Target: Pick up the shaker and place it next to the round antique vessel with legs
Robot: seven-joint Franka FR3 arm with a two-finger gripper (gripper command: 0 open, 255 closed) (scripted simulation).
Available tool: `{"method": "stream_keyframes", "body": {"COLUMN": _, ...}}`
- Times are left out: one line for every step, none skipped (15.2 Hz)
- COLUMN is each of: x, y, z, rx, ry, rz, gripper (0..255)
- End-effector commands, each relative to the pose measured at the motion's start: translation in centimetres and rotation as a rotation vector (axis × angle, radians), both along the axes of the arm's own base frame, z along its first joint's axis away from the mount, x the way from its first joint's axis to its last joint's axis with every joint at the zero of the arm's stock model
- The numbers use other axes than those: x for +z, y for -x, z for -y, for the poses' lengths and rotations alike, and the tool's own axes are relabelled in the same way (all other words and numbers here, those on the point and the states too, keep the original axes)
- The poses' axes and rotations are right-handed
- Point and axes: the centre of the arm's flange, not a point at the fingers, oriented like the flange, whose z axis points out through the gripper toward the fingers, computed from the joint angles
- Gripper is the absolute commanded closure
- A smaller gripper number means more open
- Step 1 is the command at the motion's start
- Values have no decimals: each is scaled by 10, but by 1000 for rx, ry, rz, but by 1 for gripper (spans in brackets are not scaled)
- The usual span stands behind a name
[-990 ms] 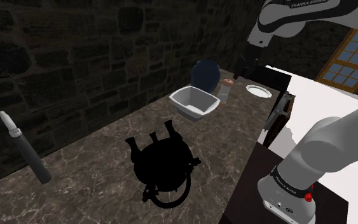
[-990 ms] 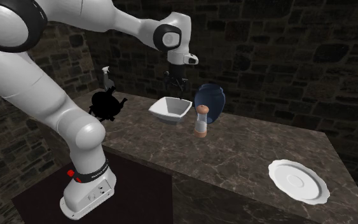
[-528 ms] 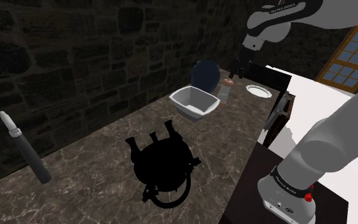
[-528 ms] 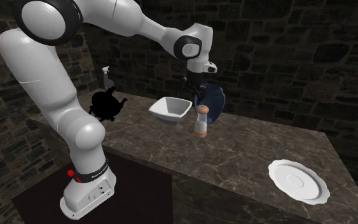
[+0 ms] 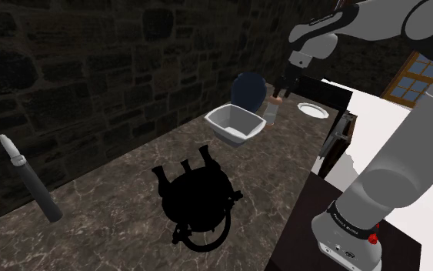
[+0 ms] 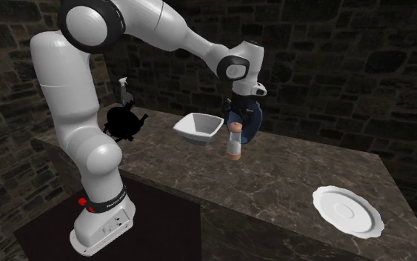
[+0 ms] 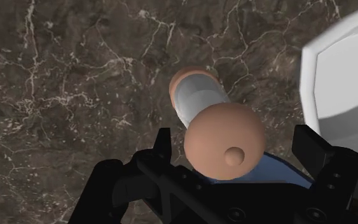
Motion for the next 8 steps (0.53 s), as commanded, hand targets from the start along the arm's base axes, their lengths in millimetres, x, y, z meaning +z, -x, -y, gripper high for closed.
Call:
{"method": "stream_keyframes", "body": {"x": -11, "y": 0, "z": -1, "rx": 0, "ry": 0, "rz": 1, "gripper": 0}}
{"method": "stream_keyframes", "body": {"x": -16, "y": -1, "z": -2, "rx": 0, "ry": 0, "rz": 1, "gripper": 0}}
{"method": "stream_keyframes", "body": {"x": -22, "y": -1, "z": -3, "rx": 0, "ry": 0, "rz": 1, "gripper": 0}}
{"method": "stream_keyframes", "body": {"x": -25, "y": -1, "z": -3, "rx": 0, "ry": 0, "rz": 1, "gripper": 0}}
{"method": "stream_keyframes", "body": {"x": -25, "y": -1, "z": -3, "rx": 0, "ry": 0, "rz": 1, "gripper": 0}}
{"method": "stream_keyframes", "body": {"x": -25, "y": -1, "z": -3, "rx": 0, "ry": 0, "rz": 1, "gripper": 0}}
{"method": "stream_keyframes", "body": {"x": -25, "y": -1, "z": -3, "rx": 0, "ry": 0, "rz": 1, "gripper": 0}}
{"method": "stream_keyframes", "body": {"x": -25, "y": -1, "z": -3, "rx": 0, "ry": 0, "rz": 1, "gripper": 0}}
